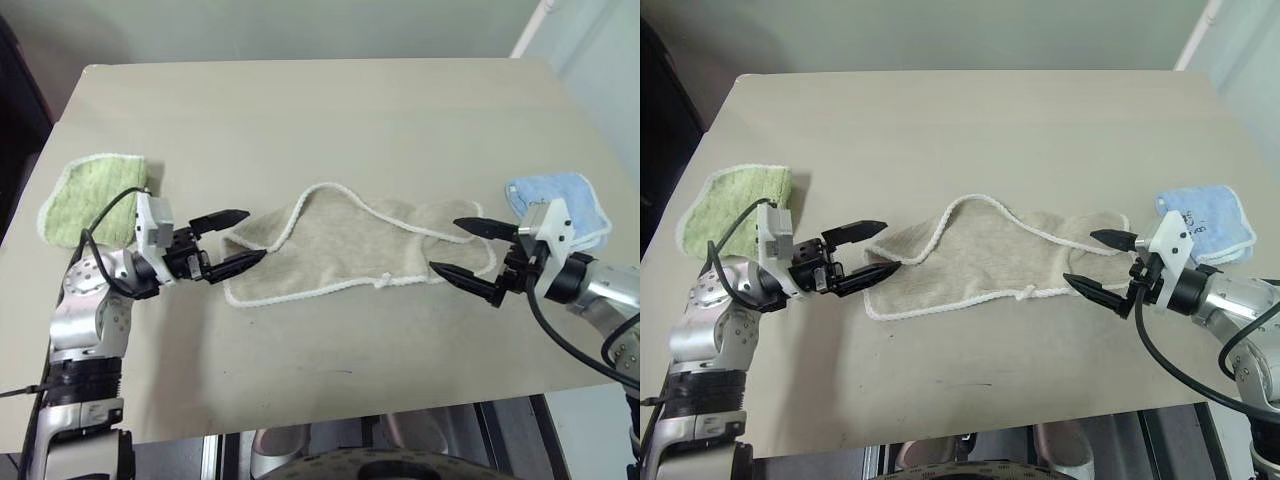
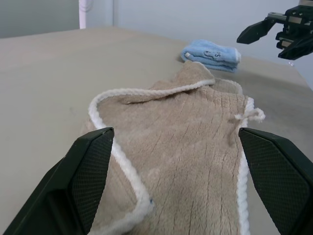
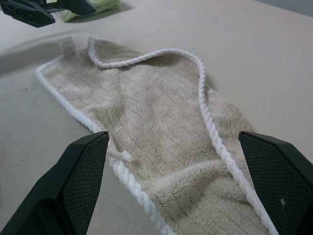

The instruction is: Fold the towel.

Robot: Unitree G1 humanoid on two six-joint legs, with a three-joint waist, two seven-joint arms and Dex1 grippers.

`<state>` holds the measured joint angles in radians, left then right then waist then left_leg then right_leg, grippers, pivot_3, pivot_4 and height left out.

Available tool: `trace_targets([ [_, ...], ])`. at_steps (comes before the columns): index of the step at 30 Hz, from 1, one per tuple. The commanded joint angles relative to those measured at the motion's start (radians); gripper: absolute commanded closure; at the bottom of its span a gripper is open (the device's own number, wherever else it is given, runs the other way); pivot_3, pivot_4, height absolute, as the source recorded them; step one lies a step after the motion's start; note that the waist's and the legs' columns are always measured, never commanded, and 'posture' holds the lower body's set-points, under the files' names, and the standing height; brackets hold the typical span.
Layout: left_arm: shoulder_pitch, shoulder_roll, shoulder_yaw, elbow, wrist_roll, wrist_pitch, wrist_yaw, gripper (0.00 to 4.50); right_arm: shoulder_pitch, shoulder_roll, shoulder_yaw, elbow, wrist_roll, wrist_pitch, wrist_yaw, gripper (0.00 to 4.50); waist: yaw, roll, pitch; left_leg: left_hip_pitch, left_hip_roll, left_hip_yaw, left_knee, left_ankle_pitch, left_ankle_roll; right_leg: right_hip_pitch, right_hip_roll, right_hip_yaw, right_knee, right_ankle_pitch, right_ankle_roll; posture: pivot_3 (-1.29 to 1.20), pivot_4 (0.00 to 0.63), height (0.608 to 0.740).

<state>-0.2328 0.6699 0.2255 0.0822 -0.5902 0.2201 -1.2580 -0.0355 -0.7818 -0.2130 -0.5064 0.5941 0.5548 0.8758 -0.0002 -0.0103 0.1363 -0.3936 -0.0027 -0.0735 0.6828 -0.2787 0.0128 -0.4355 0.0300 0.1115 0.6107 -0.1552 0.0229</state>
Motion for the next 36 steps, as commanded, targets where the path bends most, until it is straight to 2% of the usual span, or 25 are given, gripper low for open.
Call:
trace_targets([
  [1, -0.011, -0.002, -0.007, -0.026, -0.003, -0.002, -0.001, 0.07, 0.010, -0.006, -0.020, -0.034, 0.012, -0.008, -0.004, 0.00, 0.000, 0.000, 0.000, 0.000, 0.000, 0.000, 0.000, 0.000, 0.000, 0.000, 0.000, 0.000, 0.000, 0.000, 0.000, 0.00, 0.150, 0.740],
  [11, -0.015, -0.016, -0.044, -0.034, -0.001, 0.001, -0.009, 0.07, 0.004, -0.017, -0.031, 0.005, -0.033, -0.039, -0.022, 0.00, 0.000, 0.000, 0.000, 0.000, 0.000, 0.000, 0.000, 0.000, 0.000, 0.000, 0.000, 0.000, 0.000, 0.000, 0.000, 0.00, 0.150, 0.740],
  [19, -0.035, -0.061, -0.070, 0.040, 0.027, -0.075, -0.045, 0.07, -0.037, 0.000, 0.023, 0.175, -0.273, -0.220, -0.110, 0.00, 0.000, 0.000, 0.000, 0.000, 0.000, 0.000, 0.001, -0.001, 0.000, 0.000, -0.001, 0.000, 0.000, 0.001, 0.000, 0.00, 0.150, 0.740],
  [24, -0.017, -0.087, -0.089, 0.050, 0.040, -0.107, -0.051, 0.07, -0.036, -0.015, 0.044, 0.239, -0.346, -0.311, -0.093, 0.00, 0.000, 0.000, 0.000, 0.000, 0.000, 0.000, -0.001, -0.001, 0.000, -0.001, -0.001, 0.000, 0.000, 0.001, -0.001, 0.00, 0.150, 0.740],
  [27, -0.015, -0.101, -0.096, 0.064, 0.045, -0.122, -0.060, 0.07, -0.045, -0.027, 0.098, 0.307, -0.433, -0.396, -0.090, 0.00, -0.001, 0.000, 0.000, 0.000, 0.000, 0.000, 0.000, -0.001, 0.000, -0.001, -0.001, 0.000, 0.000, 0.001, 0.000, 0.00, 0.150, 0.740],
  [36, 0.002, -0.126, -0.107, 0.057, 0.061, -0.147, -0.041, 0.07, -0.194, 0.001, 0.197, 0.604, -0.617, -0.600, -0.167, 0.00, -0.002, 0.001, 0.001, 0.001, 0.001, 0.000, 0.001, 0.000, 0.001, 0.000, -0.001, 0.000, -0.001, 0.006, 0.002, 0.00, 0.150, 0.740],
])
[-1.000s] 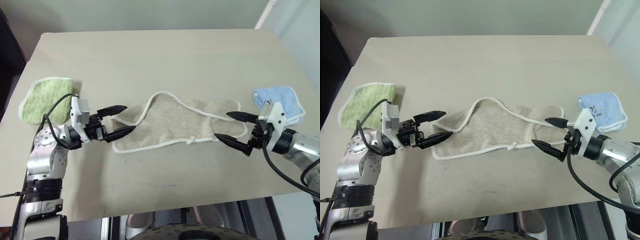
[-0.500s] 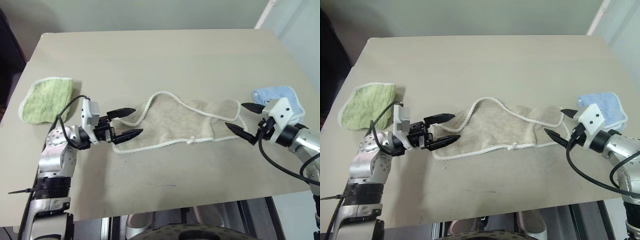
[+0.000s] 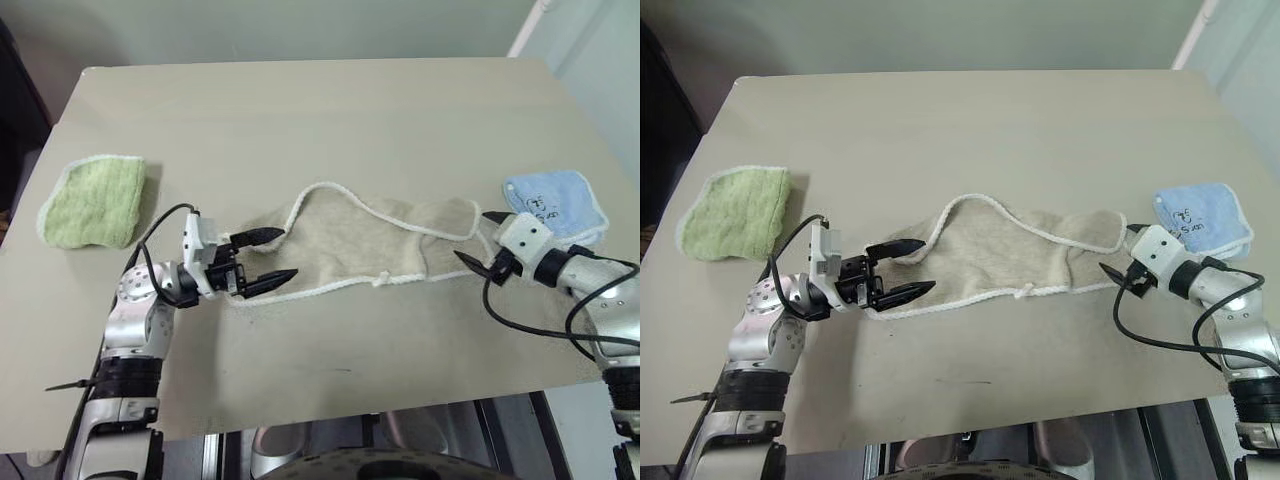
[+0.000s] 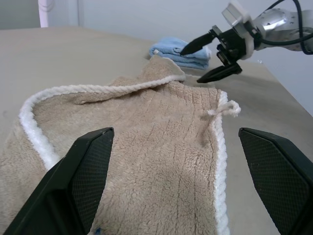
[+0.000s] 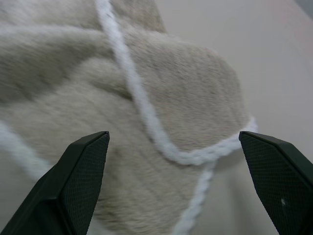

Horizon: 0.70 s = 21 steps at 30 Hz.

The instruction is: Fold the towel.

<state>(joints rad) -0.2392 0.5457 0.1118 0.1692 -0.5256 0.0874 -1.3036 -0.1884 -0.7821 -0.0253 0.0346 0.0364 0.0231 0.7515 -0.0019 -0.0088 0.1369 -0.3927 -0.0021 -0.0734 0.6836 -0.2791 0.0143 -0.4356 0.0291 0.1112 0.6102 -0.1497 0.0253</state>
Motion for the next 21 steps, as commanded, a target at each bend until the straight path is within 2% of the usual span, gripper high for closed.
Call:
trace_targets([
  [1, 0.012, -0.002, 0.007, -0.033, -0.004, -0.015, 0.005, 0.07, -0.056, 0.004, 0.016, 0.092, -0.074, -0.086, -0.052, 0.00, -0.001, 0.000, 0.000, 0.000, 0.000, 0.000, 0.000, 0.000, 0.000, 0.000, 0.000, 0.000, 0.000, 0.001, 0.001, 0.00, 0.150, 0.740],
  [10, 0.046, 0.008, 0.013, -0.074, -0.009, -0.004, 0.026, 0.07, -0.126, 0.034, 0.027, 0.174, -0.076, -0.146, -0.043, 0.00, 0.000, 0.001, 0.000, 0.000, 0.000, 0.000, -0.001, 0.000, 0.000, 0.000, 0.000, 0.000, -0.001, 0.003, 0.005, 0.00, 0.150, 0.740],
  [18, 0.063, 0.015, 0.017, -0.103, -0.014, 0.008, 0.039, 0.07, -0.111, 0.060, 0.056, 0.114, -0.071, -0.139, -0.009, 0.00, -0.001, 0.001, 0.001, 0.000, 0.000, 0.000, -0.001, 0.000, 0.000, 0.000, 0.000, 0.000, 0.000, -0.001, -0.002, 0.00, 0.150, 0.740],
  [21, 0.061, 0.014, 0.014, -0.104, -0.012, 0.009, 0.041, 0.07, -0.132, 0.074, 0.060, 0.143, -0.094, -0.148, -0.040, 0.00, -0.001, 0.001, 0.001, 0.000, 0.000, 0.000, 0.000, 0.000, 0.000, 0.000, 0.000, 0.000, -0.001, -0.001, -0.002, 0.00, 0.150, 0.740],
])
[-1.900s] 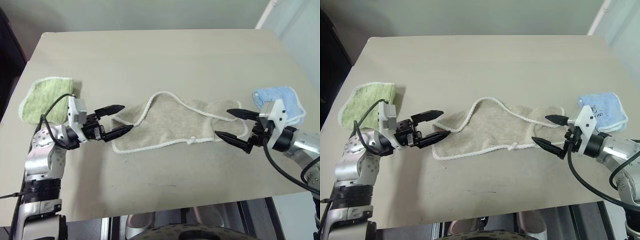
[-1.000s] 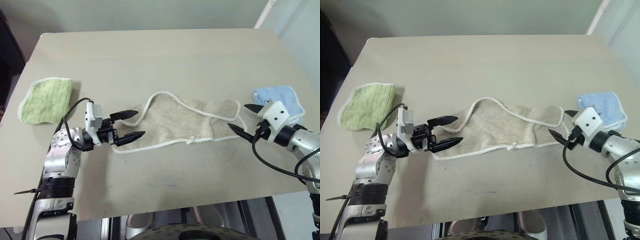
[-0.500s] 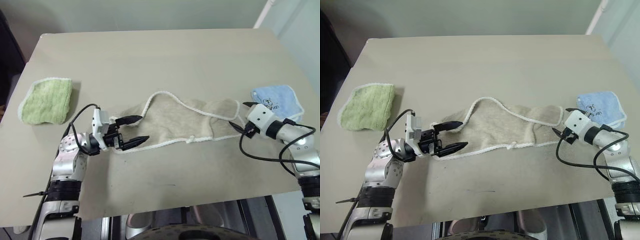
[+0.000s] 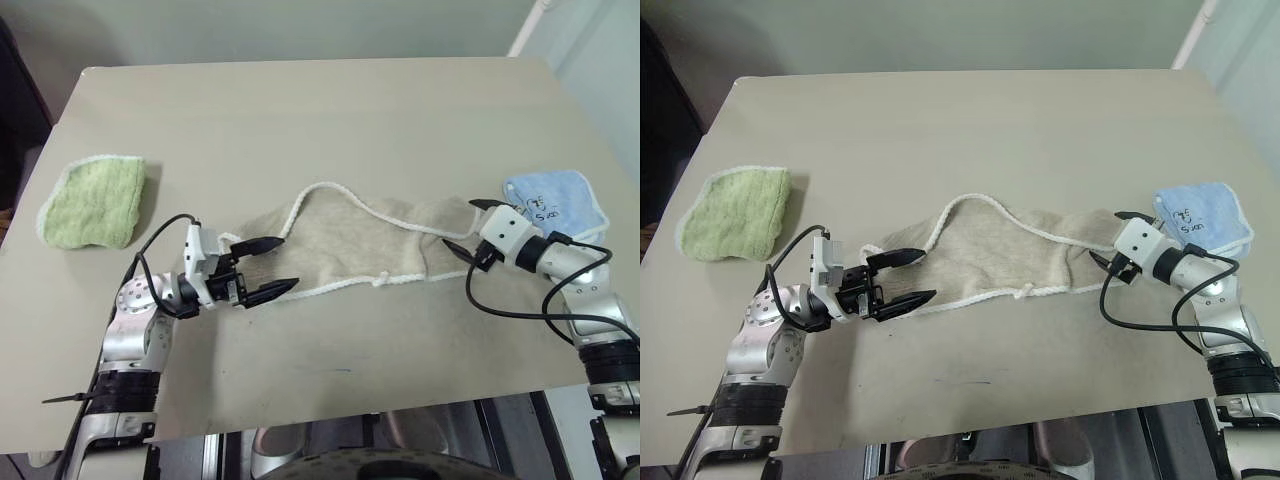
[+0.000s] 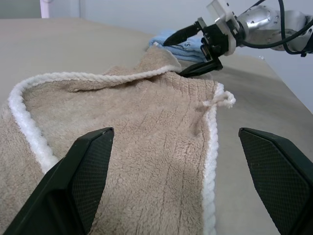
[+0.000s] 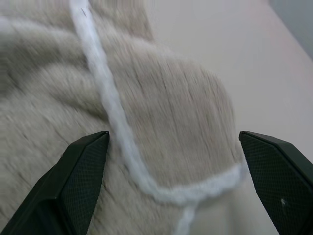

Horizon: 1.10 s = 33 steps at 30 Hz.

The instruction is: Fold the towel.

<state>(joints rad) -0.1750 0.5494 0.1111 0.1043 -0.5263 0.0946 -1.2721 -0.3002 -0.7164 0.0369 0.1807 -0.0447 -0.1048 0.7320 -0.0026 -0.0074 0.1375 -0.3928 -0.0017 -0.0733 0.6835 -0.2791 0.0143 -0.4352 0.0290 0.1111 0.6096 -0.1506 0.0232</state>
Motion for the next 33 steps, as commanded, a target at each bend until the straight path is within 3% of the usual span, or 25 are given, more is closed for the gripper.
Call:
trace_targets([
  [1, -0.004, 0.010, 0.013, -0.047, -0.012, 0.006, 0.014, 0.07, -0.030, 0.006, 0.001, 0.014, -0.030, -0.031, -0.034, 0.00, 0.000, 0.000, 0.000, 0.000, 0.000, 0.000, 0.000, 0.000, 0.000, 0.000, 0.000, 0.000, 0.000, 0.000, 0.000, 0.00, 0.150, 0.740],
  [14, -0.023, 0.018, 0.006, -0.097, -0.018, 0.050, 0.046, 0.07, -0.097, -0.004, -0.018, 0.121, -0.110, -0.099, -0.160, 0.00, 0.000, 0.000, 0.000, 0.000, 0.001, 0.000, -0.001, 0.000, 0.000, -0.001, 0.000, 0.000, 0.000, 0.003, 0.005, 0.00, 0.150, 0.740],
  [27, -0.023, 0.026, 0.003, -0.138, -0.023, 0.075, 0.057, 0.07, -0.077, -0.021, -0.026, 0.104, -0.063, -0.146, -0.126, 0.00, 0.000, 0.001, 0.000, 0.000, 0.001, 0.000, -0.001, 0.000, 0.000, -0.001, 0.000, 0.000, 0.000, 0.003, 0.004, 0.00, 0.150, 0.740],
  [30, -0.016, 0.038, -0.002, -0.157, -0.020, 0.089, 0.057, 0.00, -0.065, -0.021, -0.023, 0.091, -0.039, -0.156, -0.092, 0.54, 0.000, 0.000, 0.000, 0.000, 0.001, 0.000, -0.001, 0.000, 0.000, -0.001, 0.000, 0.000, 0.000, 0.003, 0.004, 0.00, 0.150, 0.740],
  [33, -0.014, 0.044, 0.001, -0.167, -0.024, 0.097, 0.060, 0.00, -0.061, -0.029, -0.024, 0.092, -0.039, -0.164, -0.078, 1.53, 0.000, 0.001, 0.000, 0.000, 0.001, 0.000, -0.001, 0.000, 0.000, -0.001, 0.000, 0.000, 0.000, 0.001, 0.002, 0.00, 0.150, 0.740],
])
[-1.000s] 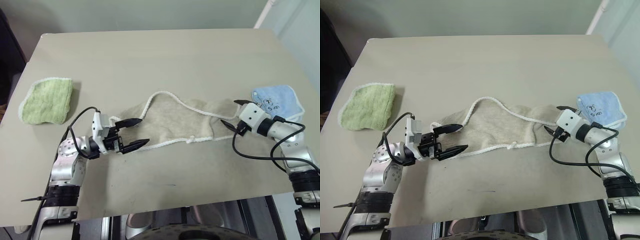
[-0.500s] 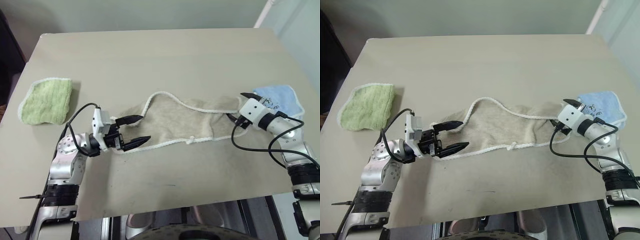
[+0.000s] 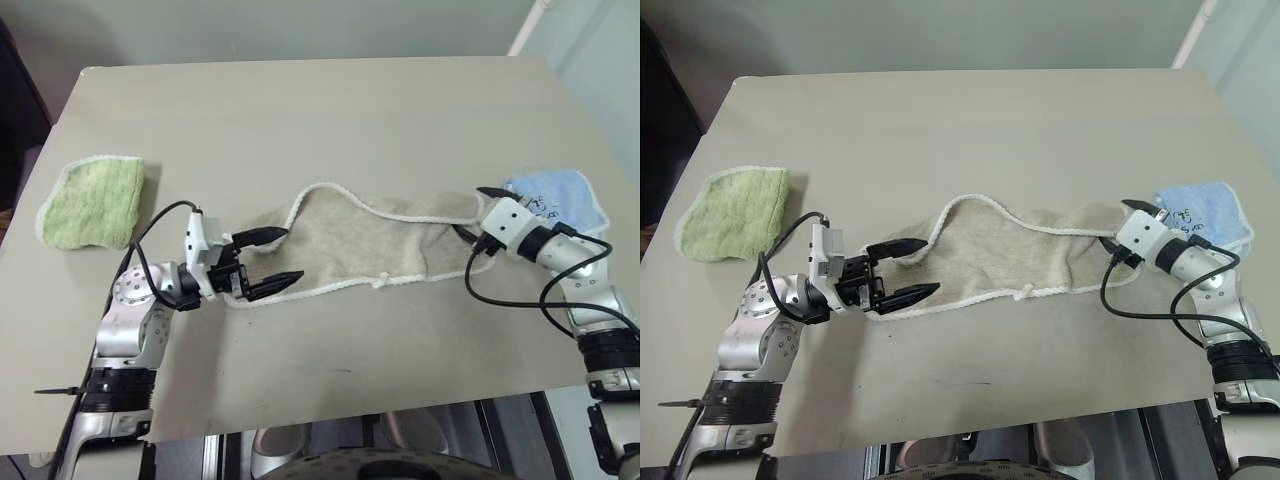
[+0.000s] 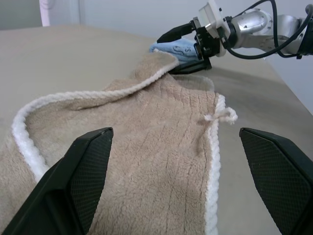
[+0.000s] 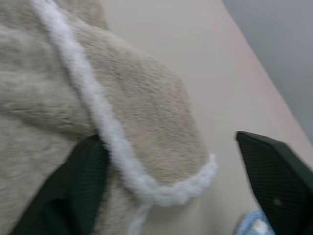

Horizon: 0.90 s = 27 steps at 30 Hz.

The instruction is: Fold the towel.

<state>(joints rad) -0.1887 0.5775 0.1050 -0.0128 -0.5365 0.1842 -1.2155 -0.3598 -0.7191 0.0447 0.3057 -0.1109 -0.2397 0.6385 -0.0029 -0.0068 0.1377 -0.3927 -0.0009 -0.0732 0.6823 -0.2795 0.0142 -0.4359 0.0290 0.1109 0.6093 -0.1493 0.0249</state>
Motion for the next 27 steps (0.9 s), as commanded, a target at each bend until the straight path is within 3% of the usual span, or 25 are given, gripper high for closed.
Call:
trace_targets([
  [1, -0.001, 0.017, 0.008, -0.051, -0.014, 0.010, 0.004, 0.00, -0.003, -0.028, -0.032, -0.027, 0.023, -0.034, 0.017, 1.88, 0.000, 0.000, 0.000, 0.000, 0.000, 0.000, 0.000, 0.000, 0.000, 0.000, 0.000, 0.000, 0.000, 0.000, -0.001, 0.00, 0.150, 0.740],
  [8, -0.006, 0.021, 0.013, -0.048, -0.014, 0.008, 0.002, 0.00, -0.028, -0.037, -0.033, -0.003, 0.026, -0.058, 0.037, 4.37, 0.000, 0.000, 0.000, 0.000, 0.000, 0.000, 0.000, 0.000, 0.000, 0.000, 0.000, 0.000, 0.000, -0.001, -0.002, 0.00, 0.150, 0.740],
  [14, -0.012, 0.022, 0.021, -0.025, -0.006, -0.012, 0.002, 0.00, -0.031, -0.047, -0.037, 0.000, 0.028, -0.065, 0.044, 4.44, 0.000, 0.000, 0.000, 0.000, 0.000, 0.000, 0.000, 0.000, 0.000, 0.000, 0.000, 0.000, 0.000, -0.001, -0.001, 0.00, 0.150, 0.740],
  [21, -0.101, 0.013, 0.039, 0.197, 0.178, -0.314, 0.100, 0.00, -0.017, -0.081, -0.065, -0.212, 0.114, 0.044, 0.127, 4.44, 0.000, 0.002, 0.001, 0.000, 0.000, 0.000, 0.000, 0.000, 0.000, 0.000, 0.000, 0.000, 0.001, -0.001, -0.003, 0.00, 0.150, 0.740],
  [27, -0.119, 0.012, 0.029, 0.248, 0.192, -0.382, 0.107, 0.00, -0.006, -0.086, -0.073, -0.265, 0.126, 0.097, 0.138, 4.44, 0.000, 0.001, 0.001, 0.000, 0.000, 0.000, 0.001, 0.000, 0.000, 0.001, 0.000, 0.000, -0.001, -0.001, -0.002, 0.00, 0.150, 0.740],
])
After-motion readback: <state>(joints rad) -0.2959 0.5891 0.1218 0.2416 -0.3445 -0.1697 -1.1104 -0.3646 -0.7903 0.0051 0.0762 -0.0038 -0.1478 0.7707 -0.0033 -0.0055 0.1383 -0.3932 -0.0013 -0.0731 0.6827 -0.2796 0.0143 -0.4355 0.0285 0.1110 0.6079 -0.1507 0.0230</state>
